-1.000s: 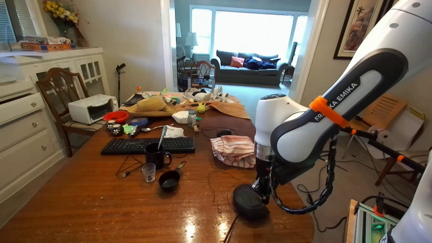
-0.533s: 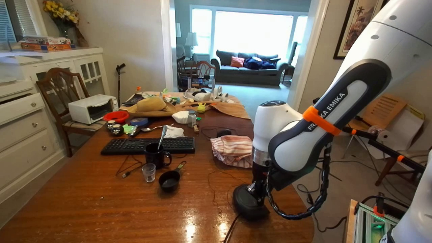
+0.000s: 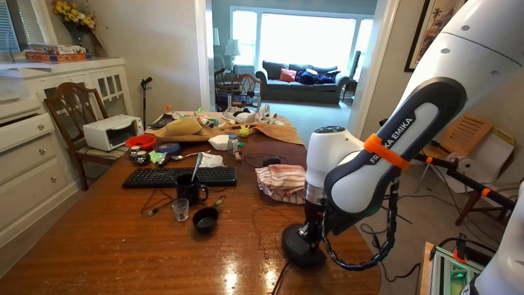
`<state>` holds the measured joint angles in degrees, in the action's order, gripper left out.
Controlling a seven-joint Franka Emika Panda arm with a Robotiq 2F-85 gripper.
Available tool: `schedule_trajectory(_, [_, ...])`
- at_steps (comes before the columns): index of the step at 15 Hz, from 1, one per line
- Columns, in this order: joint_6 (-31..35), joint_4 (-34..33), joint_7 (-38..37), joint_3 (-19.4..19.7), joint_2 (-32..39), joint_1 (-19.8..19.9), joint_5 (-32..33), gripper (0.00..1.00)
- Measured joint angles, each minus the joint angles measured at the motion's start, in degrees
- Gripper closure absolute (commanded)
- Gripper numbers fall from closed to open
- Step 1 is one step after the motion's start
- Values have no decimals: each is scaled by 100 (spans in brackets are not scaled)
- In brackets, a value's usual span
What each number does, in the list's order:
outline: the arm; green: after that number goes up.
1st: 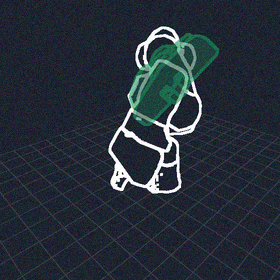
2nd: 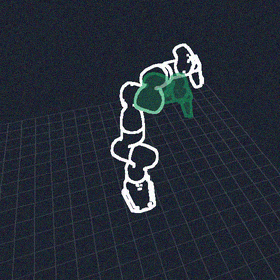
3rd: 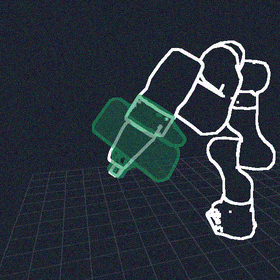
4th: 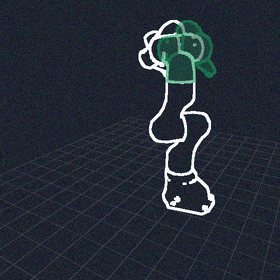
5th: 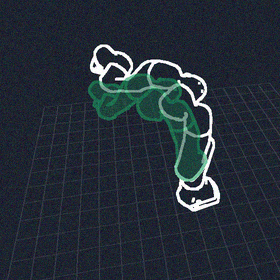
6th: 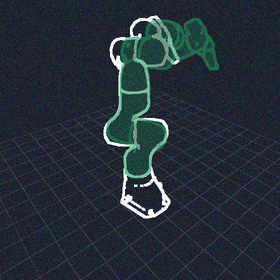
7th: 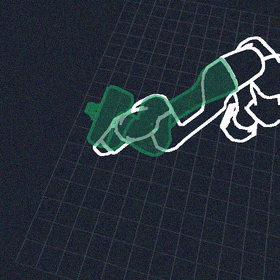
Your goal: Press a button on the top of the alarm clock.
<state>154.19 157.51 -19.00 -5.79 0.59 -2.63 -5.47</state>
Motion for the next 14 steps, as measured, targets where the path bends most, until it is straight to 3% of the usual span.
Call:
schedule_trajectory(9, [-44, -20, 53, 22, 28, -1, -30, 100])
schedule_trajectory(14, [-426, -42, 389, 44, -31, 0, -335, 100])
